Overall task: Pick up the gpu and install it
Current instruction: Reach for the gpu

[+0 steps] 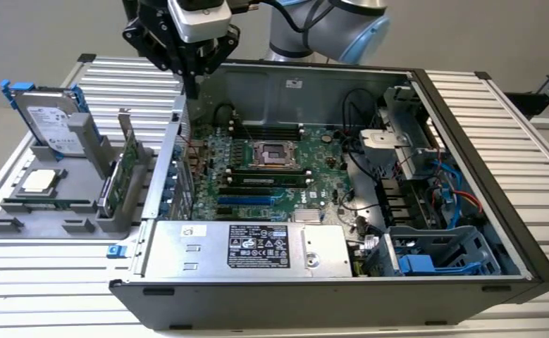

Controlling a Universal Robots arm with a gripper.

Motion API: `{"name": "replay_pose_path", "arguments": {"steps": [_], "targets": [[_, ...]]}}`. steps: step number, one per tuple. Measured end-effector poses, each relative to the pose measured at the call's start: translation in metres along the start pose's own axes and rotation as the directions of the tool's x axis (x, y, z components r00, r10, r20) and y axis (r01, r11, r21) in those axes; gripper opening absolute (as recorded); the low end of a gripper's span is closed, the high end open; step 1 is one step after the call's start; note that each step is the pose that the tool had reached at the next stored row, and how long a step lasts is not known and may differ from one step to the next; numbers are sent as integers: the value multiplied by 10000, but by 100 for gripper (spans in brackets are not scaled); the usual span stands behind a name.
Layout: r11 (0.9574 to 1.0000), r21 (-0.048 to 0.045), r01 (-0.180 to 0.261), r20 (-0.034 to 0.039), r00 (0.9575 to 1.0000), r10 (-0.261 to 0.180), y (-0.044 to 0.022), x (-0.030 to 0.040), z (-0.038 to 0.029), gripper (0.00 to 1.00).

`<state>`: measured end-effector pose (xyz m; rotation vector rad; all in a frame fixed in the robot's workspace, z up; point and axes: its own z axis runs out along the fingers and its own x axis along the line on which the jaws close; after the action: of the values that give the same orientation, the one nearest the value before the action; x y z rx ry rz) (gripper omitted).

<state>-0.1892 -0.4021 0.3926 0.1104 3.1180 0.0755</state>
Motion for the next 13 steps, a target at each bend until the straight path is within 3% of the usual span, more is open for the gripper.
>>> {"name": "replay_pose_path", "arguments": {"steps": [13], "targets": [[10000, -1, 0, -1, 10000, 0, -22, 100, -3, 0]]}}
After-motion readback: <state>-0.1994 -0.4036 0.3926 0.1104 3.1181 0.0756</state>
